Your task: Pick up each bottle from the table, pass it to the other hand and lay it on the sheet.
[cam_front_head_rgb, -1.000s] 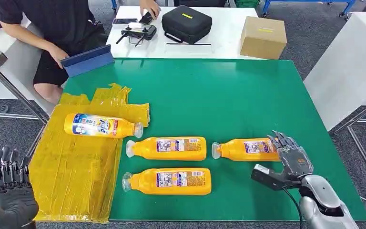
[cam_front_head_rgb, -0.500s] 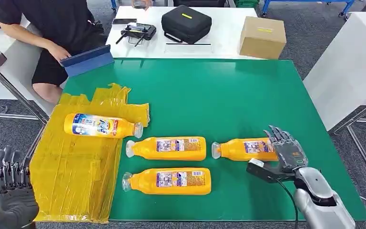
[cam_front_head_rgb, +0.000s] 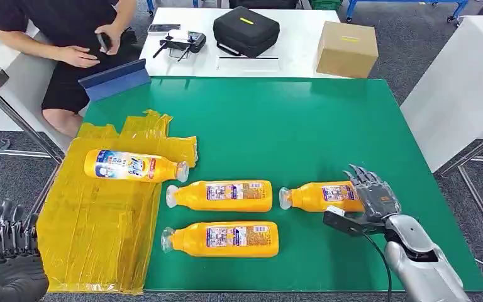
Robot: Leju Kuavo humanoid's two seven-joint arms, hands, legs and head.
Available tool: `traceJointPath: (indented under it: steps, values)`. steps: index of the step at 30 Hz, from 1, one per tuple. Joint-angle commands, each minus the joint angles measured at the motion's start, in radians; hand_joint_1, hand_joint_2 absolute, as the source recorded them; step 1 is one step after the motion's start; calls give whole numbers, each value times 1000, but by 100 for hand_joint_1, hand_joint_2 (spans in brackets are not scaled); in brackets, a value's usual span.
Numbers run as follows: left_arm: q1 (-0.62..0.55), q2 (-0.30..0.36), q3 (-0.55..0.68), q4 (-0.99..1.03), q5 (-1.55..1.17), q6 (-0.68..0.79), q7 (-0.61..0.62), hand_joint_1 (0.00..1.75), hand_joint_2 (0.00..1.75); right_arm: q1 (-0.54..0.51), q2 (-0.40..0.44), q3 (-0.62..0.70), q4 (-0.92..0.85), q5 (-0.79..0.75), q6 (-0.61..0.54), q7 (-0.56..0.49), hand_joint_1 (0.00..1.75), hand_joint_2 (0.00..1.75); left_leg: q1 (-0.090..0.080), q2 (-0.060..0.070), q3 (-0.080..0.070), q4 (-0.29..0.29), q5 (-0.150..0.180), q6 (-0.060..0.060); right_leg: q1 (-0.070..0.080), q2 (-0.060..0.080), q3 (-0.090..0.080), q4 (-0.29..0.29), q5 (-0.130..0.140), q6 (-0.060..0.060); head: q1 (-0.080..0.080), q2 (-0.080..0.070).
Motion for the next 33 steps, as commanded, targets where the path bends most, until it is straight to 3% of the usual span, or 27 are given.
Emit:
traceJointPath:
  steps: [1, 22, 23, 24, 26, 27, 28, 33]
  values:
    - [0, 22, 12, 17, 7, -3, 1, 0, 0, -85, 8, 67, 146, 0, 0, 5, 0, 175, 1, 2, 2, 0, -1, -3, 1, 2, 2, -1, 0, -2, 1, 0]
    - [-13, 29, -7, 11, 15, 5, 4, 0, 0, -79, 16, 83, 233, 23, -7, 29, 0, 175, 1, 1, 4, -1, 0, -3, 1, 0, 4, -2, 0, -2, 0, 0]
    - [-13, 27, -5, 10, 15, 9, 3, 0, 0, -76, 14, 83, 231, 22, -6, 25, 17, 175, 2, 0, 6, -1, 0, -5, 2, 0, 6, -2, 0, -3, 0, 0]
    - [-12, 28, -6, 8, 15, 11, 3, 0, 0, -75, 13, 83, 231, 21, -5, 22, 45, 175, 2, 0, 6, -1, 0, -4, 1, 0, 5, -2, 0, -2, 0, 0]
    - [-12, 28, -6, 8, 15, 11, 3, 0, 0, -75, 13, 83, 231, 21, -5, 22, 45, 175, 2, 0, 8, -1, -1, -5, 2, -1, 7, -2, 0, -3, 0, 0]
    - [-7, 26, -4, 5, 15, 15, 1, 0, 0, -76, 10, 87, 227, 25, -13, 13, 161, 175, 2, 0, 8, -1, -1, -6, 2, -1, 8, -2, 0, -4, 0, 0]
    - [-2, 25, -3, 1, 15, 18, 0, 0, 0, -80, 11, 89, 231, 27, -19, 9, 169, 175, 2, 1, 9, -1, -1, -8, 2, 0, 8, -3, 0, -5, 0, 0]
    - [9, 27, 2, -5, 20, 23, -9, 0, 0, -130, 29, 101, 275, 30, -10, 1, 171, 175, 1, 2, 7, 0, -1, -4, 1, 1, 6, -1, 0, -3, 0, 0]
